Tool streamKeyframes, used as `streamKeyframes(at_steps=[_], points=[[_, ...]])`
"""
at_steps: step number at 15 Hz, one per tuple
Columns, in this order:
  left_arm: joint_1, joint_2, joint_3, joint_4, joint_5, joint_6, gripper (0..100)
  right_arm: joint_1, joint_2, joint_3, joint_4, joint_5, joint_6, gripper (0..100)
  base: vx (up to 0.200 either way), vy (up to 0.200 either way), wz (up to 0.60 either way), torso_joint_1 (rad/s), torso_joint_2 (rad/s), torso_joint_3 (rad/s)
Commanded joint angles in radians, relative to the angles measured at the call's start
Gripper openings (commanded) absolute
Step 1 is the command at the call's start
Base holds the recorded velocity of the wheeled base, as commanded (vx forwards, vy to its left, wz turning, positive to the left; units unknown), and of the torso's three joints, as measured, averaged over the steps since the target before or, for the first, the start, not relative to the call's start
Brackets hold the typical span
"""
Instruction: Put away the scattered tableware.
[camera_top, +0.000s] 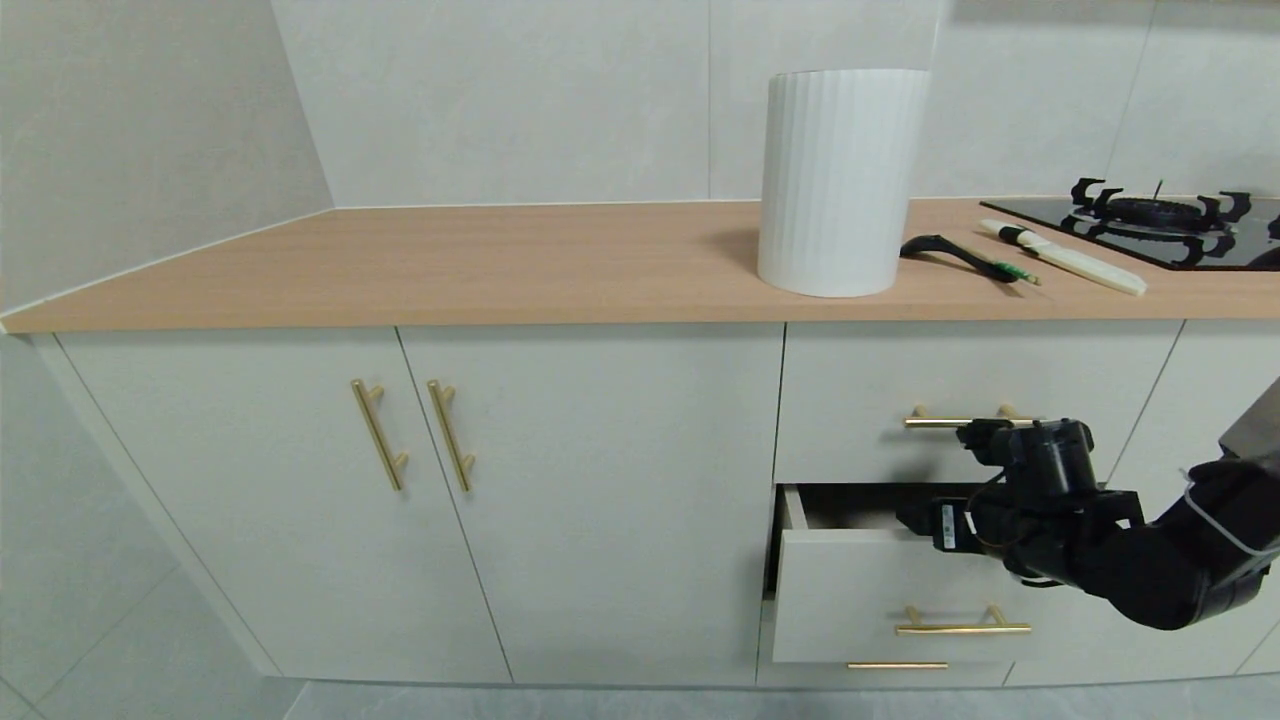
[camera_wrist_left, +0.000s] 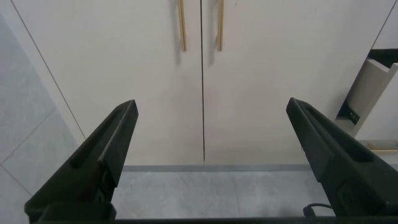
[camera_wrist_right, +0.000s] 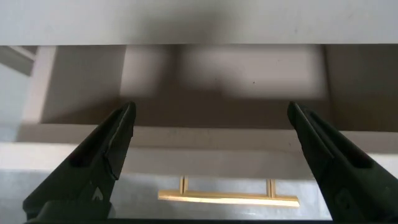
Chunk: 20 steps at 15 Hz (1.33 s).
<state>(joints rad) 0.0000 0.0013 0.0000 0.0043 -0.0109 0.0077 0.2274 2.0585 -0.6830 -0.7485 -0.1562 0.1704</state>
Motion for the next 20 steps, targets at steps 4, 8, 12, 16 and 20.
streamKeyframes(at_steps=[4,8,12,16,20], points=[[0.0,0.0,0.0,0.0,0.0,0.002,100,-0.002,0.032,0.0,-0.002,-0.002,0.0,100,0.0,0.0,0.0,0.0,0.0,0.0],[0.0,0.0,0.0,0.0,0.0,0.0,100,-0.003,-0.015,0.014,0.011,0.001,-0.005,100,0.0,0.0,0.0,0.0,0.0,0.0],[0.0,0.0,0.0,0.0,0.0,0.0,100,-0.007,-0.063,0.036,0.078,0.006,-0.057,100,0.0,0.0,0.0,0.0,0.0,0.0],[0.0,0.0,0.0,0.0,0.0,0.0,100,-0.007,-0.087,0.034,0.169,0.01,-0.083,100,0.0,0.0,0.0,0.0,0.0,0.0],[0.0,0.0,0.0,0.0,0.0,0.0,100,-0.003,-0.17,0.025,0.324,0.055,-0.1,100,0.0,0.0,0.0,0.0,0.0,0.0]])
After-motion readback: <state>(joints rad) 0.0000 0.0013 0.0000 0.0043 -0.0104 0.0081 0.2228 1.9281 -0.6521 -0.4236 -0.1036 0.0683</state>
